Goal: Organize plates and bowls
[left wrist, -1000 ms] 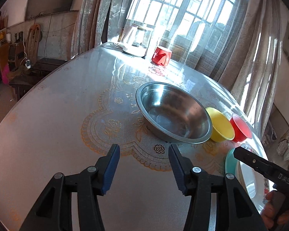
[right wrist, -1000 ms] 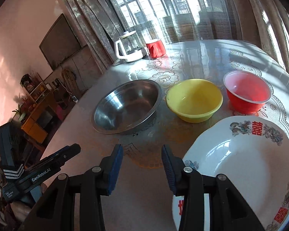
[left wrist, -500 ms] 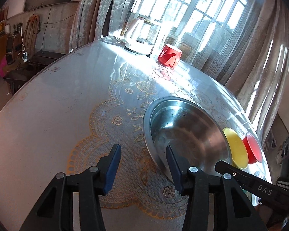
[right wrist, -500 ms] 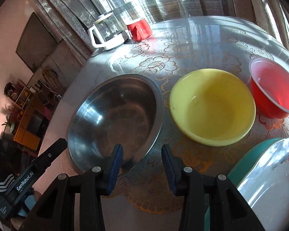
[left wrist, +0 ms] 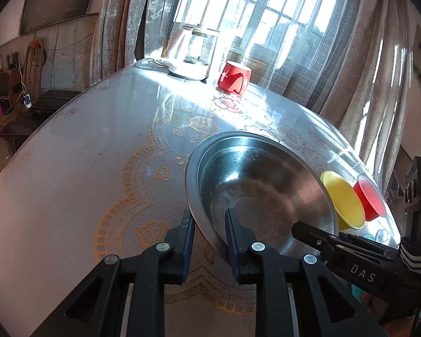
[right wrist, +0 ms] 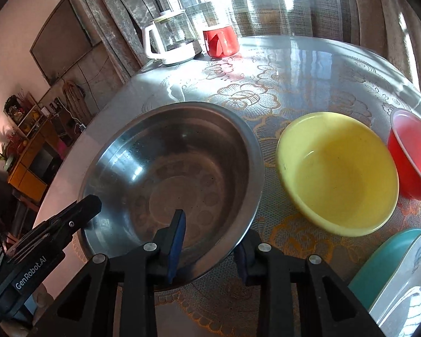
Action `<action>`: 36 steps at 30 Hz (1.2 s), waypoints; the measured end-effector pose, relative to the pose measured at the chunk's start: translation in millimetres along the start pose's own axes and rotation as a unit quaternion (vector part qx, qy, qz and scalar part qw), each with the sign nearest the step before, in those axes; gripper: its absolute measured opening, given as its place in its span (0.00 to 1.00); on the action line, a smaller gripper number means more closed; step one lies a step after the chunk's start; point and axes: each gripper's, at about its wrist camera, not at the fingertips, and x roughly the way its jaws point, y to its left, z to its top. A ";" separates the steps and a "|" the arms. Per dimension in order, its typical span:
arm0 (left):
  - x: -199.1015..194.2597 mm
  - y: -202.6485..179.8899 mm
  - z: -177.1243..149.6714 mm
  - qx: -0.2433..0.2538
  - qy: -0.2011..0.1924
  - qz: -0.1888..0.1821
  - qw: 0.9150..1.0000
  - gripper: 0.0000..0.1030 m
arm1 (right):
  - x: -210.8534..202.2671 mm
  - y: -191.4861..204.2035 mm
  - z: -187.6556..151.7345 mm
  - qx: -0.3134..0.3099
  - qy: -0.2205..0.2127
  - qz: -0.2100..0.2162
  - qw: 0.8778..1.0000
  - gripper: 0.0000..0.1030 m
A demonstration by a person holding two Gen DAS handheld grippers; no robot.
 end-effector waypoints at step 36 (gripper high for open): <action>-114.7 36.1 -100.5 -0.027 -0.004 0.026 0.999 0.26 | -50.2 56.0 -91.6 -0.058 0.029 0.080 0.995 0.31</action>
